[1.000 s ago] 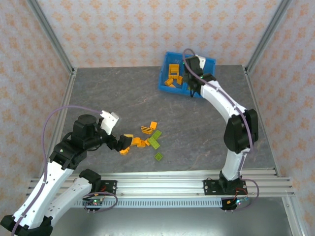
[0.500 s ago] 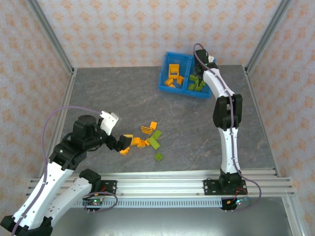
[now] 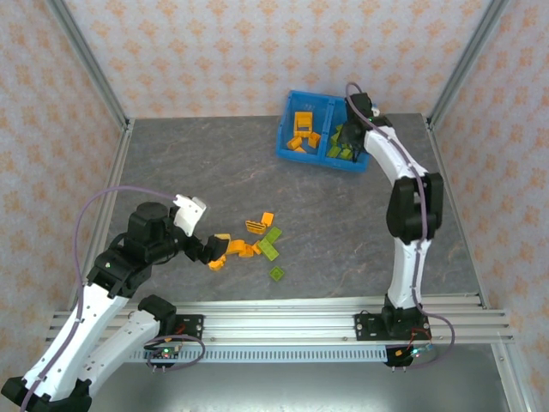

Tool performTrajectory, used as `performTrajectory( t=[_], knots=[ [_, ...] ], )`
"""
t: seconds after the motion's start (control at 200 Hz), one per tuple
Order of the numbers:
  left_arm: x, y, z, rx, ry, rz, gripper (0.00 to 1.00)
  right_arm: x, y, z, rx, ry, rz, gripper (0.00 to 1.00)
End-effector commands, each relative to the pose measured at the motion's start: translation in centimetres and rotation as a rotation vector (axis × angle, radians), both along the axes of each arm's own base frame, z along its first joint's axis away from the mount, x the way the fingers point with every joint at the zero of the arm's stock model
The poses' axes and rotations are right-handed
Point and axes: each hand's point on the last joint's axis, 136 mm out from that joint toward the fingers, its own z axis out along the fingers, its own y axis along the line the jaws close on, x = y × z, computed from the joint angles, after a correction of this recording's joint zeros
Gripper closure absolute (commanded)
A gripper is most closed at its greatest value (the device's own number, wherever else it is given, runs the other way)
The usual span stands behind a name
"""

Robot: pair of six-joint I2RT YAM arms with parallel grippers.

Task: Sort the legos into containers by color

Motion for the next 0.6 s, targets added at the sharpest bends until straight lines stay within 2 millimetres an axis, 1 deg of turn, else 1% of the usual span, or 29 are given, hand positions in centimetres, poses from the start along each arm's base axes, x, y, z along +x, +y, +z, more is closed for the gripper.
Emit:
performTrajectory(
  t=[0.0, 0.035, 0.04, 0.08, 0.1, 0.17, 0.22, 0.3, 0.33, 0.345, 0.355, 0.385, 0.455, 0.52, 0.596],
  knots=[
    [2.3, 2.7, -0.2, 0.039, -0.023, 0.203, 0.00, -3.1, 2.2, 5.2, 0.113, -0.159, 0.055, 0.33],
    [2.8, 3.5, -0.3, 0.041, -0.005, 0.270, 0.00, -4.6, 3.1, 6.0, 0.149, -0.180, 0.096, 0.32],
    [2.9, 3.6, -0.2, 0.043, -0.007, 0.279, 0.00, -4.9, 3.3, 5.7, 0.154, -0.173, 0.103, 0.32],
    [3.4, 4.4, 0.0, 0.029, 0.020, 0.357, 0.00, -6.9, 4.6, 6.6, 0.201, -0.194, 0.164, 0.30],
    [3.5, 4.7, 0.0, 0.022, 0.042, 0.394, 0.00, -8.0, 5.3, 6.7, 0.223, -0.192, 0.194, 0.29],
    [4.1, 5.0, 0.9, -0.031, 0.100, 0.488, 0.00, -12.0, 7.6, 7.4, 0.291, -0.195, 0.293, 0.24],
    [4.7, 4.7, 1.1, -0.112, 0.136, 0.547, 0.00, -14.9, 9.0, 7.7, 0.319, -0.189, 0.349, 0.20],
    [5.6, 2.6, 0.8, -0.225, 0.183, 0.563, 0.00, -19.1, 11.2, 7.8, 0.352, -0.183, 0.440, 0.15],
    [5.8, 1.9, 0.2, -0.242, 0.202, 0.573, 0.00, -20.5, 11.9, 7.6, 0.370, -0.175, 0.464, 0.14],
    [6.0, 1.5, 0.0, -0.247, 0.211, 0.576, 0.00, -21.1, 12.3, 7.0, 0.379, -0.159, 0.471, 0.14],
    [6.0, 1.2, -0.1, -0.245, 0.215, 0.575, 0.00, -21.6, 12.4, 7.3, 0.392, -0.166, 0.478, 0.14],
    [6.2, 0.4, -0.9, -0.239, 0.241, 0.579, 0.00, -22.8, 12.9, 7.2, 0.426, -0.156, 0.492, 0.14],
    [6.5, -0.9, -3.1, -0.168, 0.303, 0.588, 0.00, -25.4, 13.9, 6.3, 0.483, -0.112, 0.534, 0.12],
    [6.8, -2.0, -5.3, -0.088, 0.365, 0.583, 0.00, -27.0, 14.0, 5.7, 0.502, -0.094, 0.536, 0.09],
    [7.2, -3.4, -7.7, -0.028, 0.425, 0.575, 0.00, -28.0, 13.8, 5.1, 0.511, -0.089, 0.536, 0.06]
  ],
)
